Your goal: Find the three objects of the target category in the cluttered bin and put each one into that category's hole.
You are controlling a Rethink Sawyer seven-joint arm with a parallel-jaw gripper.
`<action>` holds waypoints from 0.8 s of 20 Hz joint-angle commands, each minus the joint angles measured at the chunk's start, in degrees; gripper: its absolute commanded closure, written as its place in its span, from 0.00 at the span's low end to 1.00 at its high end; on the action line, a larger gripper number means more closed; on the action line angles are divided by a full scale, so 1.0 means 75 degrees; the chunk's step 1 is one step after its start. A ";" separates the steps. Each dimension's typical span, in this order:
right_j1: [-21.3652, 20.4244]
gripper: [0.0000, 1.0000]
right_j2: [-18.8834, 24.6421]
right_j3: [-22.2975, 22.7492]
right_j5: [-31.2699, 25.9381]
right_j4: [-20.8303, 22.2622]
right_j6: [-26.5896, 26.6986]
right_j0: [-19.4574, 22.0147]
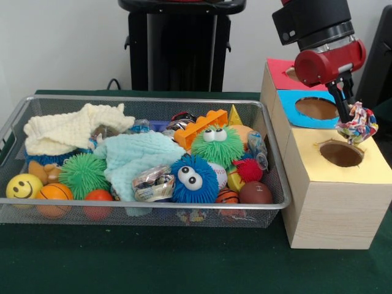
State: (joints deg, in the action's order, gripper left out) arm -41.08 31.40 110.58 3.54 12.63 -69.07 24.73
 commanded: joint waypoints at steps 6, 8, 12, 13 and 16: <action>0.0090 1.00 -0.0152 0.0187 -0.0235 0.0011 -0.1467 -0.0052; 0.0078 1.00 -0.0176 0.0186 -0.0267 0.0018 -0.1446 -0.0057; 0.0074 1.00 -0.0211 0.0181 -0.0300 0.0023 -0.1425 -0.0076; 0.0069 1.00 -0.0229 0.0177 -0.0315 0.0020 -0.1419 -0.0087; 0.0060 1.00 -0.0267 0.0151 -0.0361 0.0010 -0.1400 -0.0122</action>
State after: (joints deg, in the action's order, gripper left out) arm -41.10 31.25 110.58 3.56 12.63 -69.07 24.17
